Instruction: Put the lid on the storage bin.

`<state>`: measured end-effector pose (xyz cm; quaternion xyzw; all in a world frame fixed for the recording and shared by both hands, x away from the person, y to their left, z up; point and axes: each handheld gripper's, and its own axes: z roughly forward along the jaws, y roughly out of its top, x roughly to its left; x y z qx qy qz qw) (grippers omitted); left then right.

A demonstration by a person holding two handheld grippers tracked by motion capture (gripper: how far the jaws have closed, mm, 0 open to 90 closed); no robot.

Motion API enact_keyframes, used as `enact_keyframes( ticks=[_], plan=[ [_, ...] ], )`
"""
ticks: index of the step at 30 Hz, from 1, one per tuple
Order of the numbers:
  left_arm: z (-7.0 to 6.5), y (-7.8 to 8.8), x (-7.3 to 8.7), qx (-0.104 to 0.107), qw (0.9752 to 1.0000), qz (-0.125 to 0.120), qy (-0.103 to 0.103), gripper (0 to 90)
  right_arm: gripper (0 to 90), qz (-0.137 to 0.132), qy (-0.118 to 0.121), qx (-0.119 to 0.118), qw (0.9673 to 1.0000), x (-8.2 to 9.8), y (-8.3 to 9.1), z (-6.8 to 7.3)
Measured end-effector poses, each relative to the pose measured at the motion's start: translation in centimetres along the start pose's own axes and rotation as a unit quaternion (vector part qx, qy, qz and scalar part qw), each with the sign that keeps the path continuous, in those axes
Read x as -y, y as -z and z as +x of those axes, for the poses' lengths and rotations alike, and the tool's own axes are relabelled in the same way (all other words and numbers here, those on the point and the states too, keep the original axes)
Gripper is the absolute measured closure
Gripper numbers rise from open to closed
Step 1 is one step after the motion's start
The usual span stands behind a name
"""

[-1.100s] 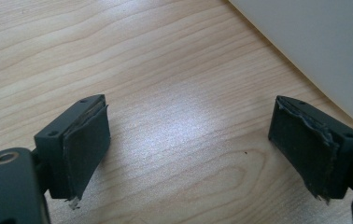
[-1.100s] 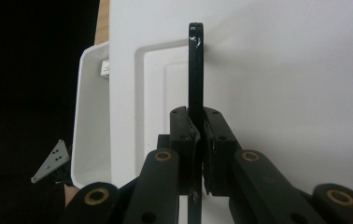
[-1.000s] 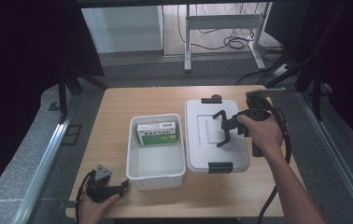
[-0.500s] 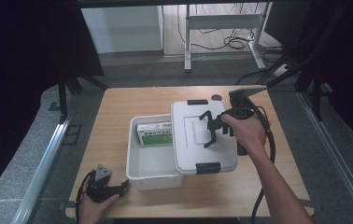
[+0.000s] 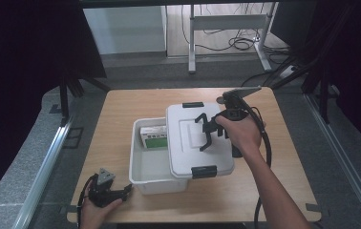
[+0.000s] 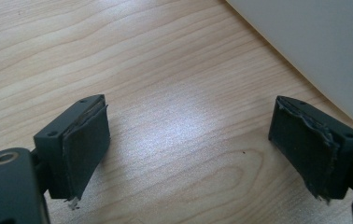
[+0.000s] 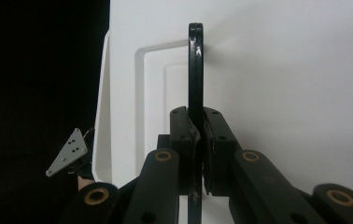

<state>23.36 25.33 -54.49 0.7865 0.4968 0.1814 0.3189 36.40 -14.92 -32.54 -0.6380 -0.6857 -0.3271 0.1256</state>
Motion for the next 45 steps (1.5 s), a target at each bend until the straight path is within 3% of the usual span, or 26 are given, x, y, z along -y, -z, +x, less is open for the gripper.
enact_keyframes(
  ticks=[8,12,27,45],
  plan=[
    [0.0,0.0,0.0,0.0,1.0,0.0,0.0,12.4,84.2,0.003,0.003,-0.006,1.0,0.1,-0.2,0.8],
    [0.0,0.0,0.0,0.001,1.0,0.0,0.0,12.4,84.2,0.005,-0.004,-0.02,0.9998,0.1,-0.4,1.1],
    [0.0,0.0,0.0,0.002,1.0,0.0,-0.002,12.4,84.2,0.011,-0.002,-0.017,0.9998,0.2,-1.1,2.8],
    [0.0,0.0,0.0,0.002,1.0,-0.001,-0.002,12.4,84.2,0.026,0.005,-0.019,0.9995,0.4,-3.4,5.0]
  ],
)
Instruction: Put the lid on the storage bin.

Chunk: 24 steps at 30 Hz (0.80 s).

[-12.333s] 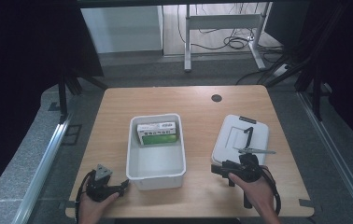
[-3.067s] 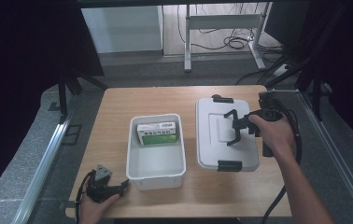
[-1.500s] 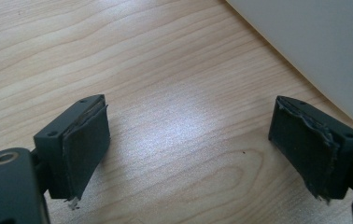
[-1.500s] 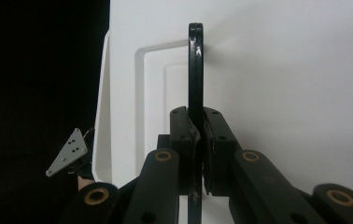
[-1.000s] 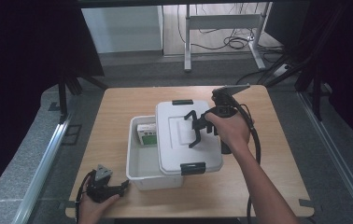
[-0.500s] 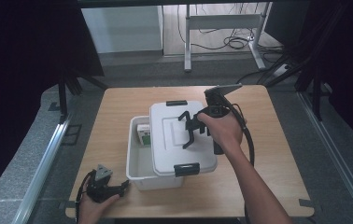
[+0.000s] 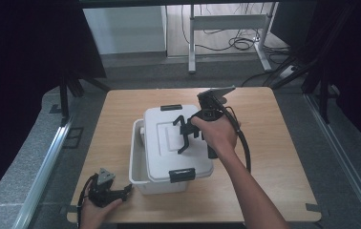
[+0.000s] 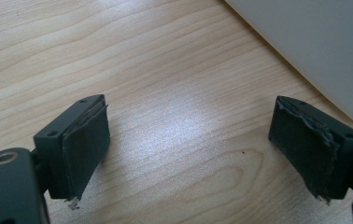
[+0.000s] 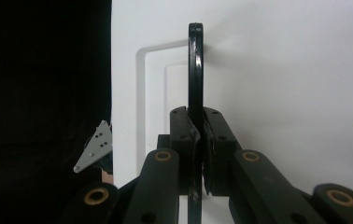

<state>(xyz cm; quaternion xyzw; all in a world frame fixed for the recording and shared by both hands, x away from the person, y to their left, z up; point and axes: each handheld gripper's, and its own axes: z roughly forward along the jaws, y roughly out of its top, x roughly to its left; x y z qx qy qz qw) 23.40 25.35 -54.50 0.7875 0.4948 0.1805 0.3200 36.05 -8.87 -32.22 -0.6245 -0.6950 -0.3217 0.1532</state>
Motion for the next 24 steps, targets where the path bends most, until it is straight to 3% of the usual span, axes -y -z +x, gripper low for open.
enact_keyframes(
  ticks=[24],
  plan=[
    [0.0,0.0,0.0,0.0,1.0,0.0,-0.001,12.4,84.2,0.013,-0.004,0.012,0.9998,-0.1,-2.2,2.3]
  ],
)
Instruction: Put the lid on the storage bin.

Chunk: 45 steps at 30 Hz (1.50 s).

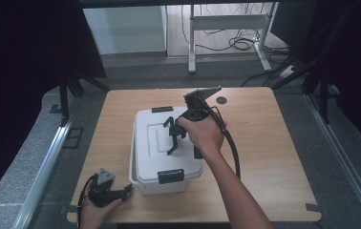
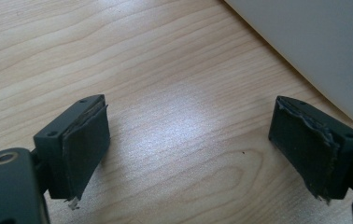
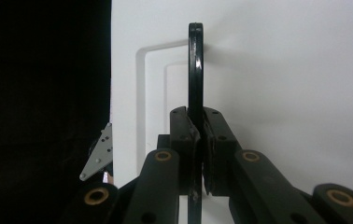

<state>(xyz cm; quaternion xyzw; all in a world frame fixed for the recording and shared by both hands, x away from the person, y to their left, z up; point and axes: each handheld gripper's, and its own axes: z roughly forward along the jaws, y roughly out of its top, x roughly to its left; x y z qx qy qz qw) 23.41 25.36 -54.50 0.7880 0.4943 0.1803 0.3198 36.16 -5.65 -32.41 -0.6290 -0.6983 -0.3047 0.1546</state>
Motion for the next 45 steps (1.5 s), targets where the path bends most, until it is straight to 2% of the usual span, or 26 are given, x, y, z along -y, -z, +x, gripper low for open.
enact_keyframes(
  ticks=[20,45],
  plan=[
    [0.0,0.0,0.0,0.0,1.0,-0.001,0.0,12.4,84.2,0.01,-0.017,0.009,0.9998,-0.5,-2.3,1.1],
    [0.0,0.0,0.0,0.001,1.0,-0.001,-0.001,12.4,83.9,0.021,-0.034,0.015,0.9991,-0.8,-4.7,1.1]
  ],
)
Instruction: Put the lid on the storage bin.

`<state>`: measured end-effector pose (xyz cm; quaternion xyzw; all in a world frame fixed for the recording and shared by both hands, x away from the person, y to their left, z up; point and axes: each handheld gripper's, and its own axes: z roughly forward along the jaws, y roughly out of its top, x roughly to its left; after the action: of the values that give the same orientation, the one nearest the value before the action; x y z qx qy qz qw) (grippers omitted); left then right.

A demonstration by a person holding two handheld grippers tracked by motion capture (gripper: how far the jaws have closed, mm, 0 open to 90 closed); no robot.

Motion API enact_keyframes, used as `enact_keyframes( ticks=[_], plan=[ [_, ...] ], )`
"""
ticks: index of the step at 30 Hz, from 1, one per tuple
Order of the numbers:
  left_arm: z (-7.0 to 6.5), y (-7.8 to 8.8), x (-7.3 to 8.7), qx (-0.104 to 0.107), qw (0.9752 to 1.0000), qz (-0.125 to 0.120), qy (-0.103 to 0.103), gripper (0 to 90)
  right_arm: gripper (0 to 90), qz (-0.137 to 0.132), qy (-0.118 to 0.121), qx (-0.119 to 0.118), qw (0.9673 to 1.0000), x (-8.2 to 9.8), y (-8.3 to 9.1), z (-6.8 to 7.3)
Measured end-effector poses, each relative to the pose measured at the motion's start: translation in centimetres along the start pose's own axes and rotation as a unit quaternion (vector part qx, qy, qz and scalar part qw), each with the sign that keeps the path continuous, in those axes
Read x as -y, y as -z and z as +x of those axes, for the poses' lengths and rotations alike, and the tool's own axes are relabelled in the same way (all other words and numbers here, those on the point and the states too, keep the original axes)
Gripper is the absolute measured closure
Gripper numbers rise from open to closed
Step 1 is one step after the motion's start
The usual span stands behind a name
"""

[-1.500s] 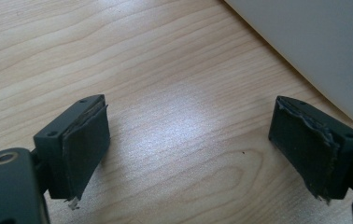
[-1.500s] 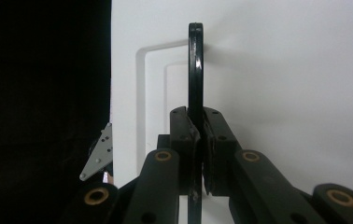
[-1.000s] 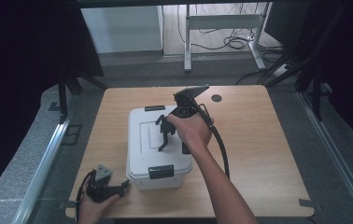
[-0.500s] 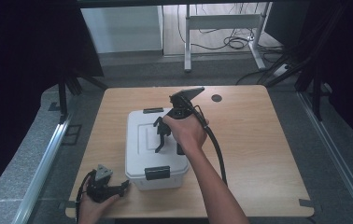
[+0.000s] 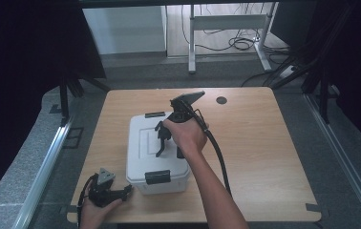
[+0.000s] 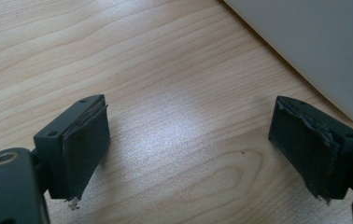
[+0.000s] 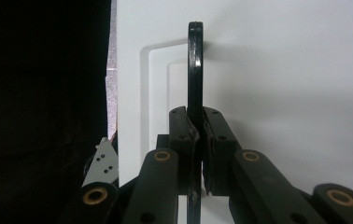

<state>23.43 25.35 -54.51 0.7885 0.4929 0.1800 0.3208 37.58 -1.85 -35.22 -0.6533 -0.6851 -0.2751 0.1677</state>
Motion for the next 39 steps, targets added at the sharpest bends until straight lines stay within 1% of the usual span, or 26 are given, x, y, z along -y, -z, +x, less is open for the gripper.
enact_keyframes(
  ticks=[3,6,10,15,17,19,22,30,32,34,35,36,37,39],
  plan=[
    [0.0,0.0,0.0,0.0,1.0,0.0,0.0,12.4,83.7,0.0,-0.002,-0.001,1.0,0.0,-0.2,-0.1],
    [0.0,0.0,0.0,0.001,1.0,0.001,0.001,12.4,83.5,0.004,0.0,0.003,1.0,0.0,-0.4,-0.2],
    [0.0,0.0,0.0,0.0,1.0,0.0,0.001,12.4,83.3,0.003,-0.004,-0.008,1.0,0.0,-0.5,-0.6],
    [0.0,0.0,0.0,0.0,1.0,0.0,0.001,12.4,83.1,0.005,-0.001,-0.009,1.0,0.0,-0.4,-0.6],
    [0.0,0.0,0.0,0.0,1.0,0.001,0.0,12.4,83.2,0.004,0.0,-0.005,1.0,0.1,-0.3,-0.6],
    [0.0,0.0,0.0,0.0,1.0,0.0,0.001,12.4,83.5,0.006,0.003,0.009,0.9999,0.0,-0.3,-0.9],
    [0.0,0.0,0.0,0.0,1.0,0.0,0.001,12.4,82.8,0.005,-0.006,-0.007,0.9999,0.1,-0.5,-1.5],
    [0.0,0.0,0.0,0.001,1.0,0.001,0.001,12.4,80.4,0.01,0.002,-0.008,0.9999,0.1,-0.8,-1.6],
    [0.0,0.0,0.0,0.001,1.0,0.0,0.001,12.4,76.5,0.009,0.007,-0.007,0.9999,0.1,-0.7,-1.6],
    [0.0,0.0,0.0,0.001,1.0,0.001,-0.001,12.4,64.5,0.002,0.022,-0.008,0.9997,0.3,-0.7,-1.6],
    [0.0,0.0,0.0,0.002,1.0,0.001,-0.001,12.4,58.3,-0.009,0.035,-0.012,0.9993,0.4,-0.7,-1.7],
    [0.0,0.0,0.0,0.001,1.0,0.001,-0.001,12.4,53.9,-0.022,0.049,-0.015,0.9984,0.5,-0.7,-1.7],
    [0.0,0.0,0.0,0.001,1.0,0.001,-0.001,12.4,51.1,-0.032,0.059,-0.019,0.9976,0.7,-0.5,-1.8],
    [0.0,0.0,0.0,0.002,1.0,0.001,-0.001,12.4,44.2,-0.043,0.076,-0.029,0.9958,0.9,-0.2,-2.0]
  ],
)
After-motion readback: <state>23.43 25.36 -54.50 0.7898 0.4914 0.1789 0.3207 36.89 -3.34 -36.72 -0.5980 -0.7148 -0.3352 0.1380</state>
